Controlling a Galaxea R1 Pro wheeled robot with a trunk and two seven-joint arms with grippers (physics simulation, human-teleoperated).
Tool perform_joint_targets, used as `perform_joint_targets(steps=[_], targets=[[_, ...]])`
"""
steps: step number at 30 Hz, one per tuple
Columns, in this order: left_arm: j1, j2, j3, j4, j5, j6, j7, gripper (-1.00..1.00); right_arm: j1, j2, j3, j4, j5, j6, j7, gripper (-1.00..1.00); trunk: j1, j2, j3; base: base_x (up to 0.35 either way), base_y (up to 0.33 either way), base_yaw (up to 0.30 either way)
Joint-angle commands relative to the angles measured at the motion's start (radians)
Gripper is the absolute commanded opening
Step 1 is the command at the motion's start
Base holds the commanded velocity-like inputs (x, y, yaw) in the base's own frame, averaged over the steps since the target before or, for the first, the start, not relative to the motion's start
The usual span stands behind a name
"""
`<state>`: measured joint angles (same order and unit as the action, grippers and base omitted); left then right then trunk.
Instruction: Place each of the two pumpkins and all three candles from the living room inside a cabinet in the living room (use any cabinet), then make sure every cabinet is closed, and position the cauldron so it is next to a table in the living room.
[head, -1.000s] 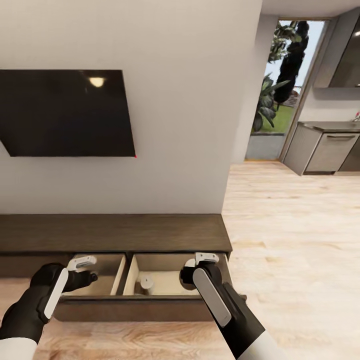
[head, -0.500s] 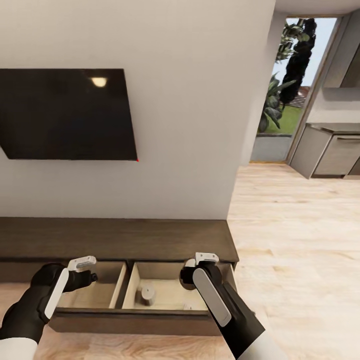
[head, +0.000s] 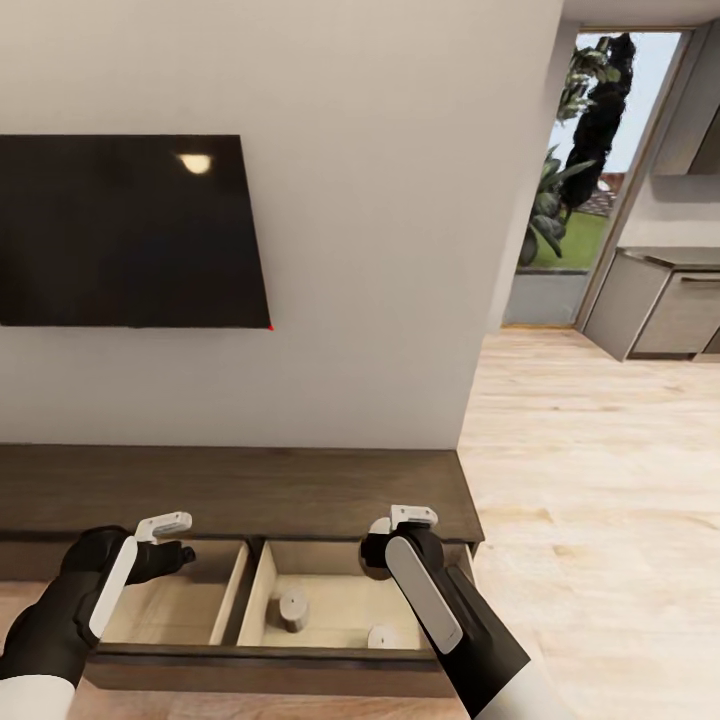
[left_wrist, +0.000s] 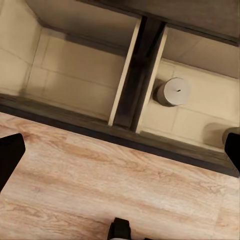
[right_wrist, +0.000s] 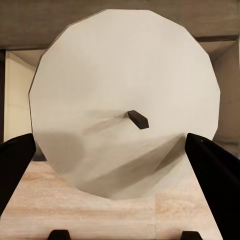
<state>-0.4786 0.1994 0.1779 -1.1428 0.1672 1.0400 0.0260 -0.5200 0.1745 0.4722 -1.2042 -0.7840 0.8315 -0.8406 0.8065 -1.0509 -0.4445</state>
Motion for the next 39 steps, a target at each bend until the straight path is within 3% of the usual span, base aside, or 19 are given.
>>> perform_joint_targets(steps=[1,27,33,39], targets=[[0.0,0.0,0.0,0.0,0.0,0.0,0.0,1.0,0.0,0.0,0.0,0.0,0.0,0.0,0.0,-1.0,0.0,0.0,0.0,0.099,0.0,0.0],[0.0,-0.002,0.0,0.0,0.0,0.0,0.0,1.0,0.0,0.0,-0.003,0.002,0.003,-0.001,0.0,-1.0,0.0,0.0,0.0,0.066,0.0,0.0],[0.0,-0.004,0.001,0.0,0.0,0.0,0.0,1.0,0.001,0.0,-0.009,0.035,0.005,-0.003,0.0,-1.0,0.023,-0.042,-0.019,0.0,0.0,0.0],[0.0,-0.005,0.002,0.0,0.0,0.0,0.0,1.0,0.0,0.0,-0.004,0.106,0.018,-0.051,0.0,-1.0,0.046,-0.084,-0.038,0.0,0.0,0.0]])
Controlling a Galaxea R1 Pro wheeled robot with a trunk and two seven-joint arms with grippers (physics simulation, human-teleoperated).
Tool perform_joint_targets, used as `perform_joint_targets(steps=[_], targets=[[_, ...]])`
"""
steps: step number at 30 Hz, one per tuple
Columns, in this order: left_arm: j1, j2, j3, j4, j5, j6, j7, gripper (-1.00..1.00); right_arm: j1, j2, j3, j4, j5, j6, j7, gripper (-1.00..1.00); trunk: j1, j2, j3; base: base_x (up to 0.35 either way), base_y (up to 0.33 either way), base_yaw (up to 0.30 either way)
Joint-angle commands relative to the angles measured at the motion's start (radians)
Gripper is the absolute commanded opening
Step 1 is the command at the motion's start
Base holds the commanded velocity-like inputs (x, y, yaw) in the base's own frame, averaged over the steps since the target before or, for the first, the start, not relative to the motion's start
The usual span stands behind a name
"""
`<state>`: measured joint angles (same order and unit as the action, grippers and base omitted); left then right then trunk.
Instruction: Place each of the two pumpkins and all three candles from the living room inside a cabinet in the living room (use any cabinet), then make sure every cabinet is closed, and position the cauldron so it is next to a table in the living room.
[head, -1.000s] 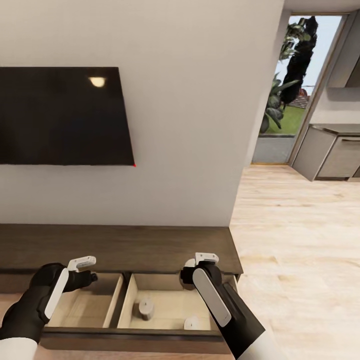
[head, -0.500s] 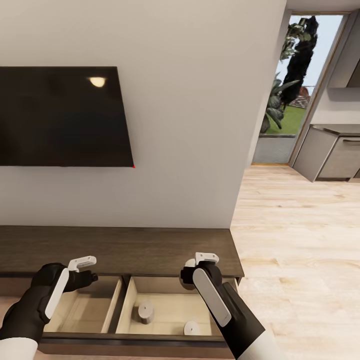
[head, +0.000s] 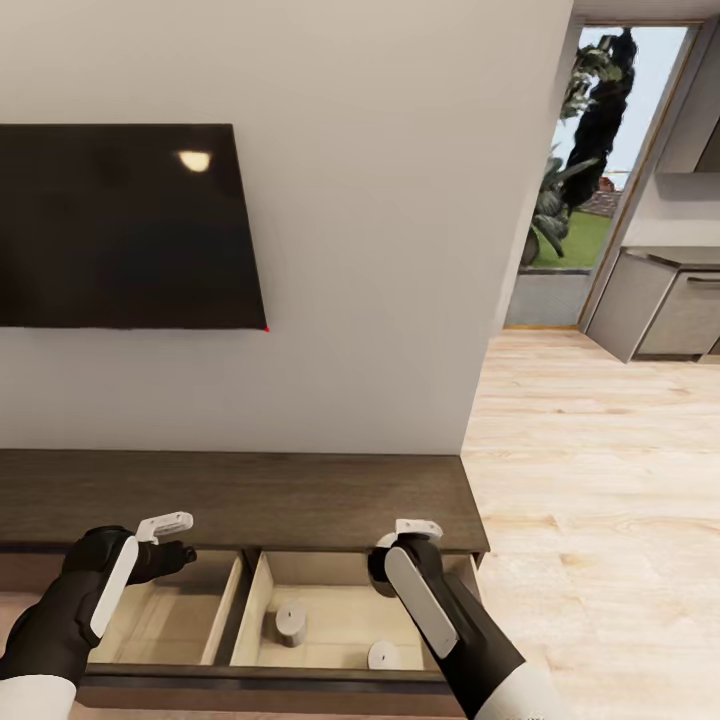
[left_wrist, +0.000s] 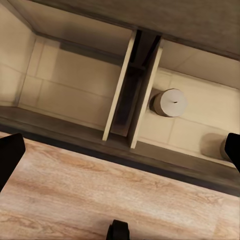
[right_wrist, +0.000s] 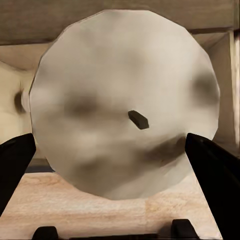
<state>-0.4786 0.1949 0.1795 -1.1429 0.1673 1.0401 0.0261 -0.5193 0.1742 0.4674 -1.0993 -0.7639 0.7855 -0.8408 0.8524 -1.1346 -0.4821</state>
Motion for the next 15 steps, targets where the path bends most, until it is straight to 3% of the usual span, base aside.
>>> perform_joint_targets(steps=[1,15], targets=[[0.0,0.0,0.0,0.0,0.0,0.0,0.0,1.0,0.0,0.0,0.0,0.011,0.002,-0.007,0.0,-1.0,0.004,-0.007,-0.003,0.0,0.0,0.0],[0.0,0.0,-0.001,0.0,0.0,0.0,0.0,1.0,-0.002,0.0,-0.009,0.03,0.006,-0.009,-0.006,-1.0,0.058,-0.105,-0.047,0.0,0.0,0.0]])
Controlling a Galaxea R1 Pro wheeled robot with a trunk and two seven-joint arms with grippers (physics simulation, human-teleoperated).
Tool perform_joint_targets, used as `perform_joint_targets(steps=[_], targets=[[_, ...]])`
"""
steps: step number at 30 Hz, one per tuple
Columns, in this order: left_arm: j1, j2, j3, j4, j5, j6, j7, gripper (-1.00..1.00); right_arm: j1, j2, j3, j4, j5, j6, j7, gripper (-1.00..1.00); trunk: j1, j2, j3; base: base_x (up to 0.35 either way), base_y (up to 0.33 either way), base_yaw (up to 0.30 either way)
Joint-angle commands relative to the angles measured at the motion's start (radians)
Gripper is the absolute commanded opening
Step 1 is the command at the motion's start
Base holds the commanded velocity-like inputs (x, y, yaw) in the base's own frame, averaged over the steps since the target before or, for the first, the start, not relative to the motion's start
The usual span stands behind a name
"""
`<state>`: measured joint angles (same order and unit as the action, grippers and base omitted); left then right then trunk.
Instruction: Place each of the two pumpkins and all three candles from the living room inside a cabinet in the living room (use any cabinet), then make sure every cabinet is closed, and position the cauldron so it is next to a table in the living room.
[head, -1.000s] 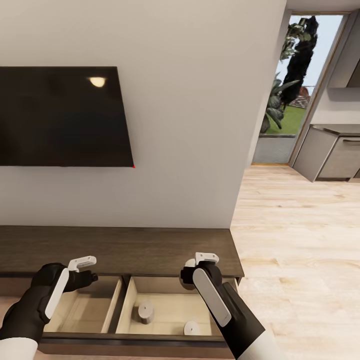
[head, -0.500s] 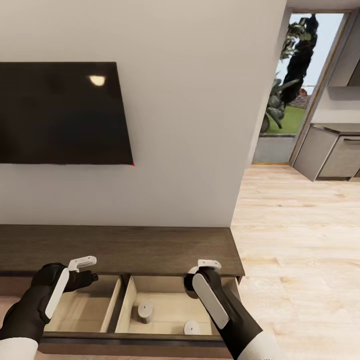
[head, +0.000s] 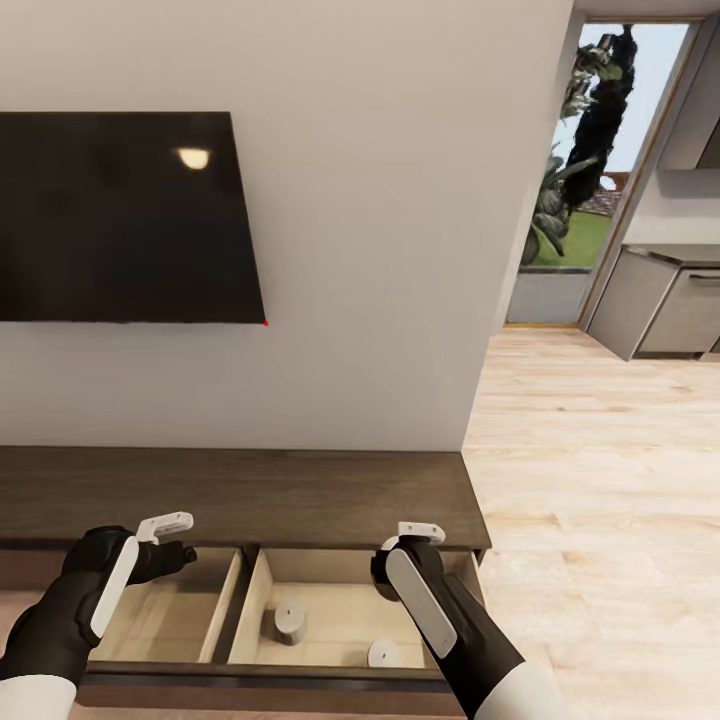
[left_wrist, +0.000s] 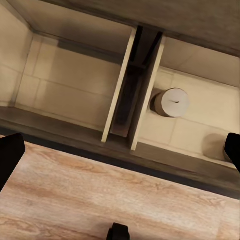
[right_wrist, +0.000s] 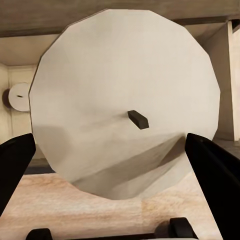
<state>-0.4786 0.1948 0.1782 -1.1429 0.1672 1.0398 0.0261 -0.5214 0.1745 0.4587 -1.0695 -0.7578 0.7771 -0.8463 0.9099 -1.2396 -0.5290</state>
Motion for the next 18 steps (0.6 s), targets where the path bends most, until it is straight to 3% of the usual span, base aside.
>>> perform_joint_targets(steps=[1,8,16,18], targets=[[0.0,0.0,0.0,0.0,0.0,0.0,0.0,1.0,0.0,0.0,0.0,0.0,0.0,0.0,0.0,-1.0,0.004,-0.007,-0.003,0.0,0.0,0.0],[0.0,0.0,0.0,0.0,0.0,0.0,0.0,1.0,0.0,-0.018,-0.003,0.002,-0.001,-0.003,-0.003,-1.0,0.031,-0.056,-0.025,0.0,0.0,0.0],[0.0,0.0,0.0,0.0,0.0,-0.001,0.0,1.0,-0.001,-0.069,-0.006,0.012,-0.007,-0.022,0.007,-1.0,0.061,-0.112,-0.05,0.0,0.0,0.0],[0.0,0.0,0.0,0.0,0.0,-0.001,0.0,1.0,-0.001,-0.081,-0.03,0.021,-0.011,-0.026,0.02,-1.0,0.069,-0.126,-0.056,0.0,0.0,0.0]])
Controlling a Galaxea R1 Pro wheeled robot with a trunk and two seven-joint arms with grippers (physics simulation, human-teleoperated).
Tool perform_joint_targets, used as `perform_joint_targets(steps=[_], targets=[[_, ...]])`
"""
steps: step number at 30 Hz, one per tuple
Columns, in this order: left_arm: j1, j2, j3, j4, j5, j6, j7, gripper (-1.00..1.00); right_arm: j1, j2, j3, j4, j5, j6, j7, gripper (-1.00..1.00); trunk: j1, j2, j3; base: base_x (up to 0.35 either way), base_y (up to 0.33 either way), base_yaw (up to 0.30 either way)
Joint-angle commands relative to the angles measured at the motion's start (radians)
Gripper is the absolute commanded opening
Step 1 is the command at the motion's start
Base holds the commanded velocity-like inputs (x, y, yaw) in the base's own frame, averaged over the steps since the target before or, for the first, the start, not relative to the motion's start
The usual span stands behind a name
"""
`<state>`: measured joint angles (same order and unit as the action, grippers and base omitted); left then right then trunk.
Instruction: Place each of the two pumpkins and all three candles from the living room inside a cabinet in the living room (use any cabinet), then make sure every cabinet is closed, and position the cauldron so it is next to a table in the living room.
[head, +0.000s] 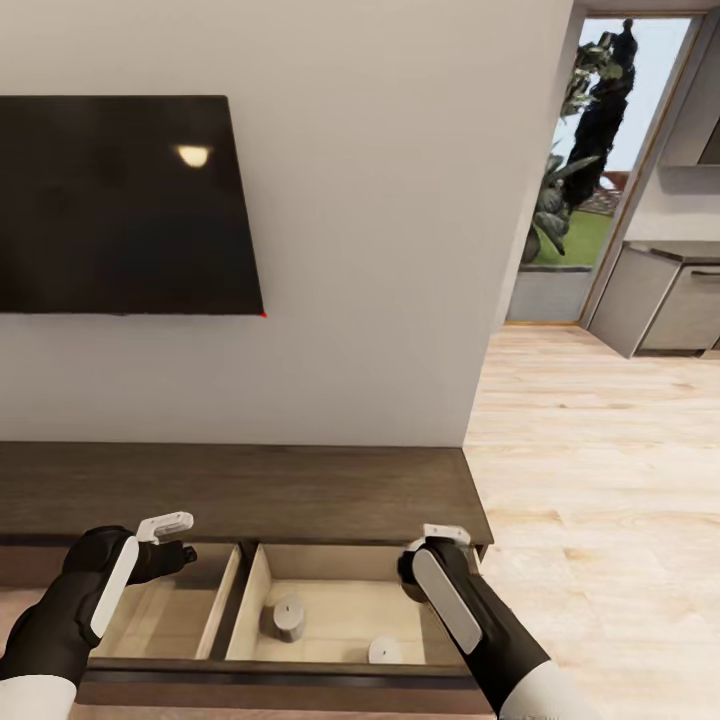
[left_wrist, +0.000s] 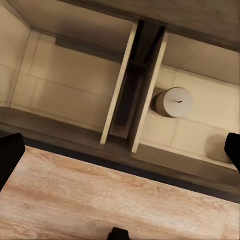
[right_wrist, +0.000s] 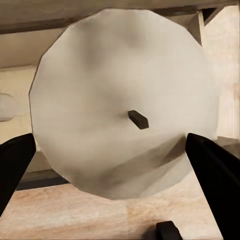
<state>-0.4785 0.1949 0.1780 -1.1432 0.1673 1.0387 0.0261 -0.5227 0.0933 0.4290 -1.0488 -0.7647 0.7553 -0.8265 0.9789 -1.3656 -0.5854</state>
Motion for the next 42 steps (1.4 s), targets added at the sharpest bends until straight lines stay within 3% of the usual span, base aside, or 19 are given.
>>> perform_joint_targets(steps=[1,5,10,26,42], targets=[[0.0,0.0,0.0,0.0,0.0,0.0,0.0,1.0,0.0,-0.003,-0.018,0.007,-0.005,-0.004,0.014,-1.0,0.004,-0.007,-0.003,0.0,0.0,0.0],[0.0,0.0,0.0,0.0,0.0,0.0,0.0,1.0,-0.002,-0.006,-0.075,0.058,0.001,-0.005,0.08,-1.0,0.019,-0.035,-0.016,0.0,0.0,0.0],[0.0,0.0,-0.001,0.0,0.0,0.0,0.0,1.0,-0.025,-0.006,-0.094,0.11,0.003,-0.006,0.116,-1.0,0.038,-0.07,-0.031,0.0,0.0,0.0],[0.0,-0.001,-0.001,0.0,0.0,0.0,0.0,1.0,-0.031,0.001,-0.098,0.143,0.007,-0.013,0.122,-1.0,0.1,-0.182,-0.082,0.0,0.0,0.0],[0.0,-0.001,-0.001,0.0,0.0,0.0,0.0,1.0,-0.067,0.008,-0.09,0.248,0.01,-0.105,0.124,-1.0,0.161,-0.294,-0.132,0.0,0.0,0.0]])
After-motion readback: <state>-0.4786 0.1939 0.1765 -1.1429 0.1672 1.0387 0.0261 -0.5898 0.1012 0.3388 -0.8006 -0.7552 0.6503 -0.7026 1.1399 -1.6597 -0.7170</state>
